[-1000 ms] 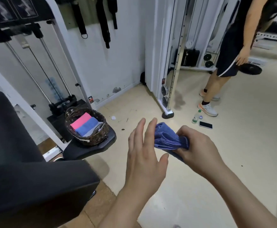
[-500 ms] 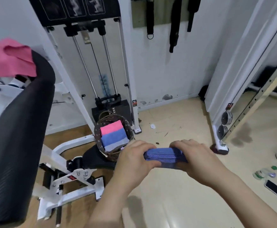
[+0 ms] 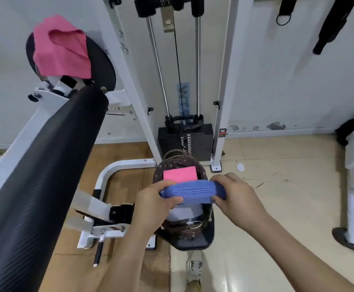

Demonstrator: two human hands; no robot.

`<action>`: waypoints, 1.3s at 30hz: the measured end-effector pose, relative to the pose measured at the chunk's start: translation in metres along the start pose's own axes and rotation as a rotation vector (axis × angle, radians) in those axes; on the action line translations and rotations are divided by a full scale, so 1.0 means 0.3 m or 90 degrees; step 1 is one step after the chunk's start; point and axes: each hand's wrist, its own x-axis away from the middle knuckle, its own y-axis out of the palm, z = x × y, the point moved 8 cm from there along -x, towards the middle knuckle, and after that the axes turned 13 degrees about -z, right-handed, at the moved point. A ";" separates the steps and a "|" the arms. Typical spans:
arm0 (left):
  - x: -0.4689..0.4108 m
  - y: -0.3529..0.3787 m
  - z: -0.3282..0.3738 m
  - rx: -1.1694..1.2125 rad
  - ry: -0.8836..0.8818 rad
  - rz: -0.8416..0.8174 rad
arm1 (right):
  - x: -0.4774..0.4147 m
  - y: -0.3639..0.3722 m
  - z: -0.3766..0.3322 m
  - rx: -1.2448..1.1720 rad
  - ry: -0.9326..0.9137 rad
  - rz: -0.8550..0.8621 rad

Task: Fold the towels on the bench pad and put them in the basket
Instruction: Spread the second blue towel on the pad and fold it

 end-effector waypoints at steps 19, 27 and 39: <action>-0.513 0.156 -0.468 -0.172 -0.070 -0.087 | -0.581 0.485 0.186 -0.119 0.103 -0.155; -0.595 0.236 -0.483 -0.348 -0.090 -0.217 | -0.613 0.526 0.153 0.189 0.174 -0.223; -0.664 0.239 -0.383 -0.696 -0.025 -0.287 | -0.662 0.572 0.184 0.029 0.189 -0.319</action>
